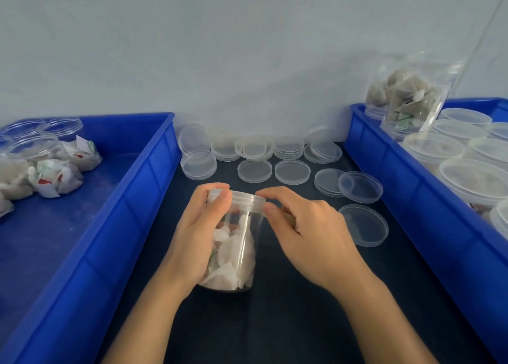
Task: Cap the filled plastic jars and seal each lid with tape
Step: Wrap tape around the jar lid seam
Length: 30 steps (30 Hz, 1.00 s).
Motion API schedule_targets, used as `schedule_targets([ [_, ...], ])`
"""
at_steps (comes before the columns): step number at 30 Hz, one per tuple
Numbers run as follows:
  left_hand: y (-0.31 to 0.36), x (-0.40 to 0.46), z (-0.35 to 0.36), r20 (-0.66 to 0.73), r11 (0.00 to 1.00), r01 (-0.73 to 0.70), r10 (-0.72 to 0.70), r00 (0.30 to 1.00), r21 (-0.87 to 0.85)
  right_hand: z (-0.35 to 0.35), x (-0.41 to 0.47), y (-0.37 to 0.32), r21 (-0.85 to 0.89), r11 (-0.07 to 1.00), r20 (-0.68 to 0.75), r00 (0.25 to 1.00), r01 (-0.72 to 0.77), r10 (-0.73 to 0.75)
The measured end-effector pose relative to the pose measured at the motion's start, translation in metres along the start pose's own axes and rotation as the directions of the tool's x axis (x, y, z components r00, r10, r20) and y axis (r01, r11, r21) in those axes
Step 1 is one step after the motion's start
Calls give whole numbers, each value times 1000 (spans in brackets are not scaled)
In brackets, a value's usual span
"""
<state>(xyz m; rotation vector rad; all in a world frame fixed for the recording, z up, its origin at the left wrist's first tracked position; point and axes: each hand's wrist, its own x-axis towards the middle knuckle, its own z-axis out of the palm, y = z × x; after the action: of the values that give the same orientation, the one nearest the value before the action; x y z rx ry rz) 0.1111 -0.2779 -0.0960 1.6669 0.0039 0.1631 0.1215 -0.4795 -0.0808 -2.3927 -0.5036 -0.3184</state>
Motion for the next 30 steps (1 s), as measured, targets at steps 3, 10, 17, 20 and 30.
schedule_targets([
  [3,2,-1,1,5,999,-9,8,1000,36,1,0,-2,-37,999,-32,999,18,-19],
  [10,4,-1,4,-113,981,-9,31,993,192,5,-2,-4,-41,997,15,998,-59,60],
  [17,8,-5,1,-134,869,-93,179,975,486,1,-2,-4,73,975,206,960,-210,191],
  [20,13,-10,6,-123,802,-111,224,967,587,0,-3,-6,100,970,257,947,-224,192],
  [30,11,-11,10,-82,714,-112,231,970,691,1,1,4,27,970,341,915,-240,217],
])
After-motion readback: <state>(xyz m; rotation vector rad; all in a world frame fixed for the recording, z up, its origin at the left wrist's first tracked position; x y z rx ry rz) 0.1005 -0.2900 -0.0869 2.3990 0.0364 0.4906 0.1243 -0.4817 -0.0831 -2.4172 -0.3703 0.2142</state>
